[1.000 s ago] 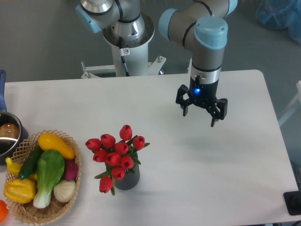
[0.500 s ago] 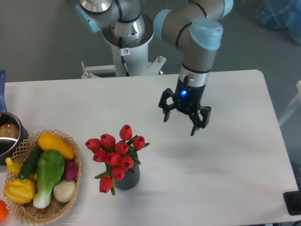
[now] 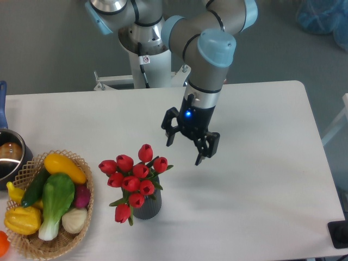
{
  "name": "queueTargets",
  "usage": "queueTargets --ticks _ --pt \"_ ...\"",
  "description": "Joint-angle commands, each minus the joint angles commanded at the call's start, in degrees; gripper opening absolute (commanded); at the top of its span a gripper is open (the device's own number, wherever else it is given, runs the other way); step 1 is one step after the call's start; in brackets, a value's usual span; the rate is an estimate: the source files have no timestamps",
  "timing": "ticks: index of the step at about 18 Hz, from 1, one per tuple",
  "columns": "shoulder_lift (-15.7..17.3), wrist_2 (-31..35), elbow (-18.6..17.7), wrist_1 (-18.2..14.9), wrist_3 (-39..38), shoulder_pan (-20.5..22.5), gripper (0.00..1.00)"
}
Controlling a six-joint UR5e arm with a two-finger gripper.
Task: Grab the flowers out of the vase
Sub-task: 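Lower the gripper around the tulip stems and close it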
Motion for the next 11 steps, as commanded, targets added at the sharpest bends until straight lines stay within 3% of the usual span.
queueTargets --ticks 11 --pt "-2.29 -16.91 0.7 -0.09 -0.09 2.99 1.0"
